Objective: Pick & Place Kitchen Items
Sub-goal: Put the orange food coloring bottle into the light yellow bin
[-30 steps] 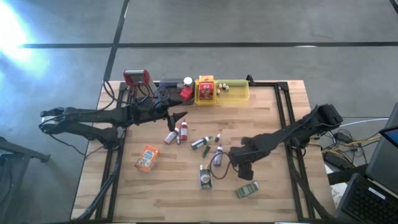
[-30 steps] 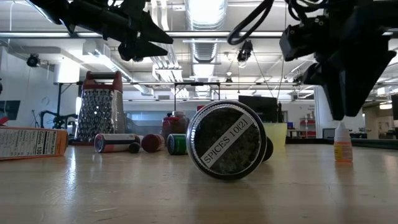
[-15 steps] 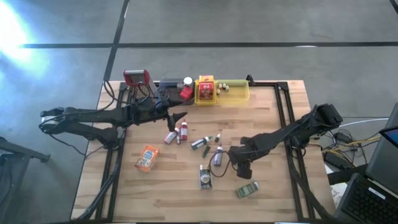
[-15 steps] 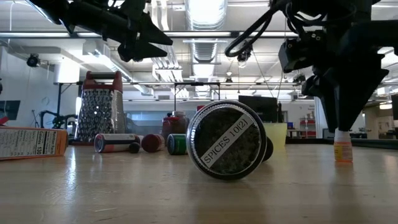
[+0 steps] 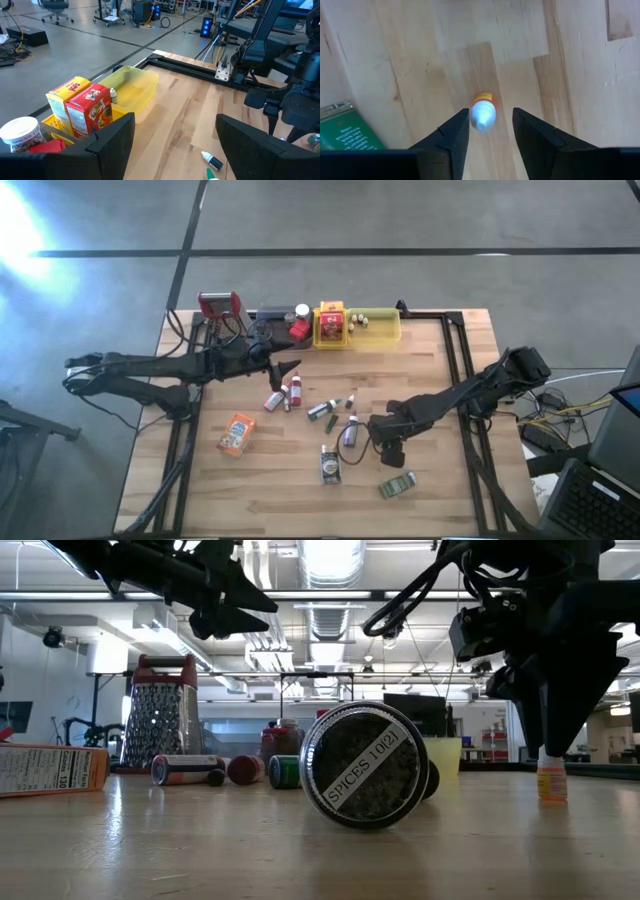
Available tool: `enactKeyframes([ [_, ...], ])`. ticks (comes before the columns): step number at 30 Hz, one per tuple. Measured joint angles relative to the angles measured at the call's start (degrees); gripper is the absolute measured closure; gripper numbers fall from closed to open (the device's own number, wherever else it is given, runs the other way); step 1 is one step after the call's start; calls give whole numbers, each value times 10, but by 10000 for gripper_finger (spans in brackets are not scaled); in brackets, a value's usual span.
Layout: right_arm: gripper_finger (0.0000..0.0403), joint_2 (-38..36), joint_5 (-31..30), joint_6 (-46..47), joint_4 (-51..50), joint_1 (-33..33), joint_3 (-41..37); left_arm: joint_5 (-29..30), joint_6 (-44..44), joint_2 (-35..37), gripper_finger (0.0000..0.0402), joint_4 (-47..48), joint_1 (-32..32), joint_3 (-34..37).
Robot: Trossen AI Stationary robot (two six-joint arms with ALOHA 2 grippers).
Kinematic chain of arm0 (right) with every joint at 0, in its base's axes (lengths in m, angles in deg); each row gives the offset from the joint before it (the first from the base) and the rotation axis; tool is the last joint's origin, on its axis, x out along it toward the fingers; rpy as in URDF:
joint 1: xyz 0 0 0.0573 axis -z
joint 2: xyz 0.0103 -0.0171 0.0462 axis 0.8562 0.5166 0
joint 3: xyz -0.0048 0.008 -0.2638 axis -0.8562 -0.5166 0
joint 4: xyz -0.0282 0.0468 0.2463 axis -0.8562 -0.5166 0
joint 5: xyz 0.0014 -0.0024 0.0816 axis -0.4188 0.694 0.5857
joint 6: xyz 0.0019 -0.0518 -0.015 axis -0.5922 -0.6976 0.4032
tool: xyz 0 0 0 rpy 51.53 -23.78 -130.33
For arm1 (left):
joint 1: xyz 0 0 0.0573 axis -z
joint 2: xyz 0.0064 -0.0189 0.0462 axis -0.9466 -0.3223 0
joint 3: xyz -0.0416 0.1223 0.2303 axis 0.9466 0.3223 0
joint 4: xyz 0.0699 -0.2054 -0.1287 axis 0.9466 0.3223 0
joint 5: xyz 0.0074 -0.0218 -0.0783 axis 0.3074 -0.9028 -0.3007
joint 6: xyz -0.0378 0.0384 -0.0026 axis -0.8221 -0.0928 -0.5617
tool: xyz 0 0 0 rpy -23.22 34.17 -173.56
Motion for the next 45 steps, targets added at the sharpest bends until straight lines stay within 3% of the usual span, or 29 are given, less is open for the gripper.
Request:
enactKeyframes([
  [19,345,0,-1,-2,15,0,-11,0,-1,0,117,3,0,0],
  [34,346,-1,1,-40,17,9,-6,0,-1,0,117,3,0,0],
  [45,346,-44,2,-172,-63,115,46,0,-4,0,117,3,0,0],
])
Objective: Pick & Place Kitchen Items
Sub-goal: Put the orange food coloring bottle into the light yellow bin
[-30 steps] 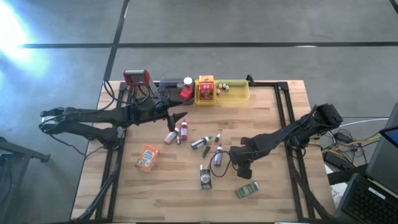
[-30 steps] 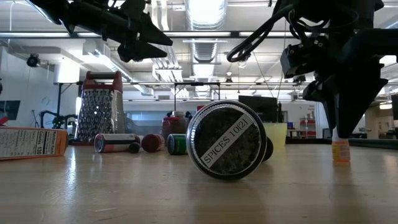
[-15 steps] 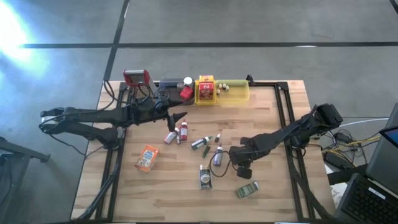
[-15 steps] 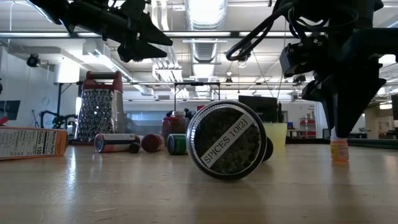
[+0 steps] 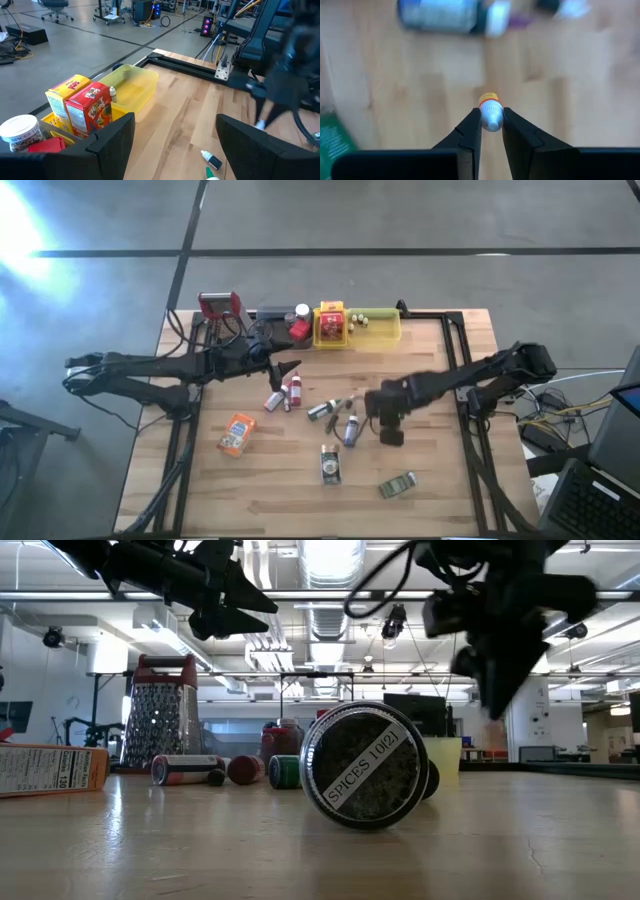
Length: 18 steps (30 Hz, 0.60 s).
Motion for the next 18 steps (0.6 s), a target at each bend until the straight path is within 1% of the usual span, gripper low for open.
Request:
enactKeyframes([
  [4,347,-24,0,-68,-14,80,19,0,0,0,117,0,0,0],
  [9,341,-36,-1,-146,-30,198,59,0,0,0,117,0,0,0],
  [14,341,-19,11,-214,-38,301,110,0,-1,0,117,-1,0,0],
  [18,344,7,33,-253,-38,362,148,0,-1,0,117,-1,0,0],
])
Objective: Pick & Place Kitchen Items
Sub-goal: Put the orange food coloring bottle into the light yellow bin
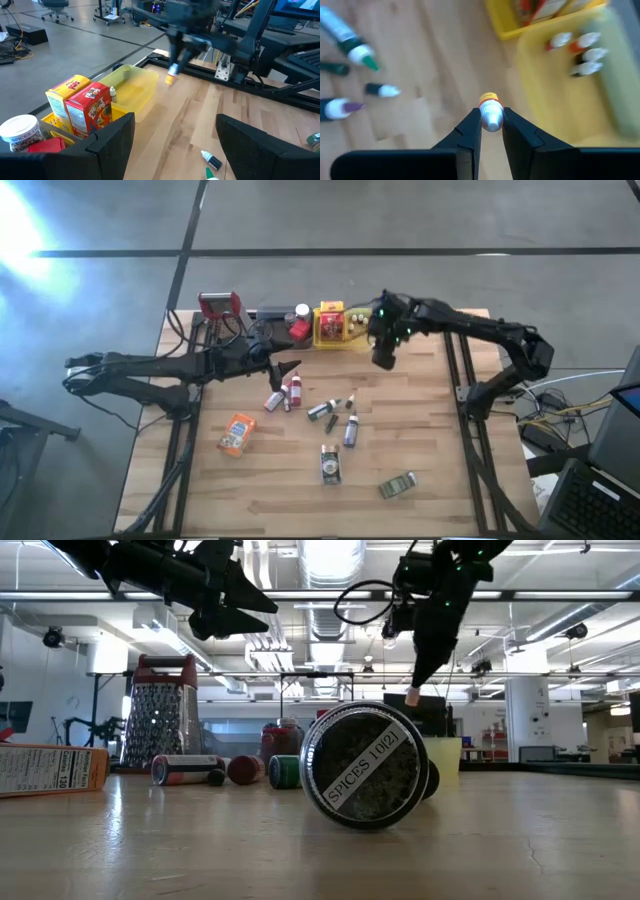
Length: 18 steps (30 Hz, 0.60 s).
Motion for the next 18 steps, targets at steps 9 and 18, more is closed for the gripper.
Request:
enactKeyframes([
  [9,342,101,3,-82,-11,67,100,0,0,0,117,0,0,0],
  [18,344,181,21,-128,-11,104,161,0,4,0,117,0,0,0],
])
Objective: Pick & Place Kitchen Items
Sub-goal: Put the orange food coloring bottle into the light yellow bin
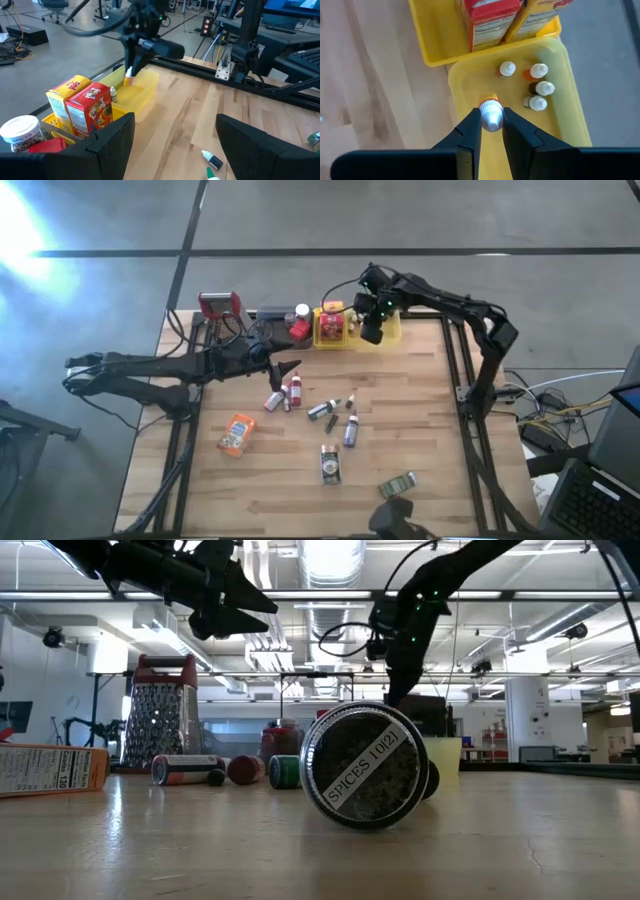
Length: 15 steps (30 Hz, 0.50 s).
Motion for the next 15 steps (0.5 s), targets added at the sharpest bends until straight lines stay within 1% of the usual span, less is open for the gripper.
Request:
enactKeyframes([
  [7,347,41,7,-23,9,22,3,0,1,0,117,2,0,0],
  [15,344,86,7,-37,31,26,21,4,0,0,117,1,0,0],
])
